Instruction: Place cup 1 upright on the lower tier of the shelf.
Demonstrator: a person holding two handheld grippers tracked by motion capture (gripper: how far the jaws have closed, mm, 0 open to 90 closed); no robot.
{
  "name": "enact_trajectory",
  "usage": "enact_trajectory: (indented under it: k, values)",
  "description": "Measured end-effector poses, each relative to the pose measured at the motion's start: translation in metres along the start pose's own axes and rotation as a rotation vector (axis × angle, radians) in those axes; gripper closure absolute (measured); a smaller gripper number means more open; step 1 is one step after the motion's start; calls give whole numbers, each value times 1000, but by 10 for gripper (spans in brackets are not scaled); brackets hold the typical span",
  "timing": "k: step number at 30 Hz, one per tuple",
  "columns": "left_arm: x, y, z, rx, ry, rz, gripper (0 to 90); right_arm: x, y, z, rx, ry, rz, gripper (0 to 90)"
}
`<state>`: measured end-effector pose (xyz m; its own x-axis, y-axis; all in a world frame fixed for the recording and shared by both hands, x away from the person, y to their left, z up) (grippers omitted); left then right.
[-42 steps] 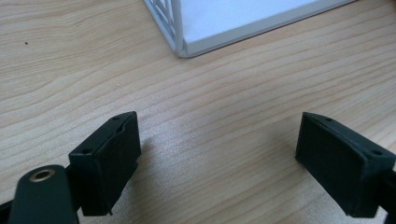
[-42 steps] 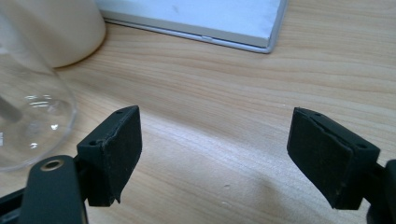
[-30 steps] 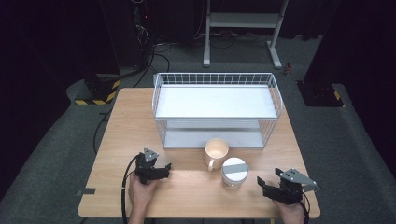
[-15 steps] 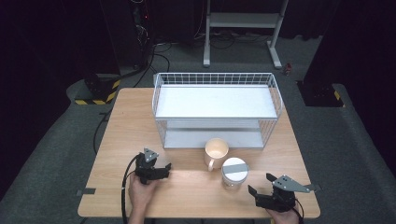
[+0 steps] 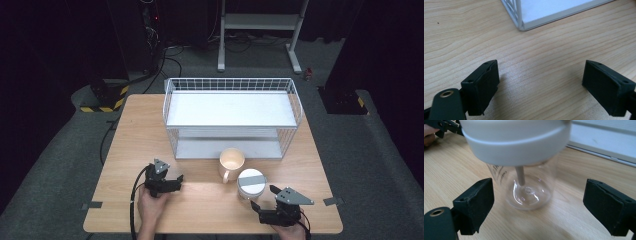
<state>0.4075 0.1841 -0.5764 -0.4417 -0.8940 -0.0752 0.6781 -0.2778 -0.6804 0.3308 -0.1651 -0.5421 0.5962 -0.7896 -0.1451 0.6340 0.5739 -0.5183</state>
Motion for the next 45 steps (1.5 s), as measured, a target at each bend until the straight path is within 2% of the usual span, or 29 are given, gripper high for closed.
enact_trajectory:
  k: [20, 26, 32, 36, 45]
  values:
    - [0, 0, 0, 0, 0, 0, 140, -16, 35, 11, -14, -19, 11, 99]
    - [0, 0, 0, 0, -1, 0, 141, -17, 39, 15, -3, -38, -16, 129]
    - [0, 0, 0, 0, 0, 0, 141, -16, 39, 16, 5, -44, -23, 174]
    - [0, 0, 0, 1, 0, 0, 141, -16, 38, 15, 6, -59, -30, 180]
    - [0, 0, 0, 0, -1, 0, 141, -15, 37, 15, 9, -54, -33, 182]
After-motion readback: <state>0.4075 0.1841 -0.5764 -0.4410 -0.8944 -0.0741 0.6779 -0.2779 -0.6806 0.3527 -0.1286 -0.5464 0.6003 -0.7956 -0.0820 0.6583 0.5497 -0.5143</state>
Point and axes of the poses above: each handheld gripper's, and its own axes: y roughly forward along the jaws, z roughly out of its top, x roughly to its right, the point moved 7 cm from there along y, roughly forward along the jaws, and after that the axes turned 5 degrees about y, right-handed, at the moved point
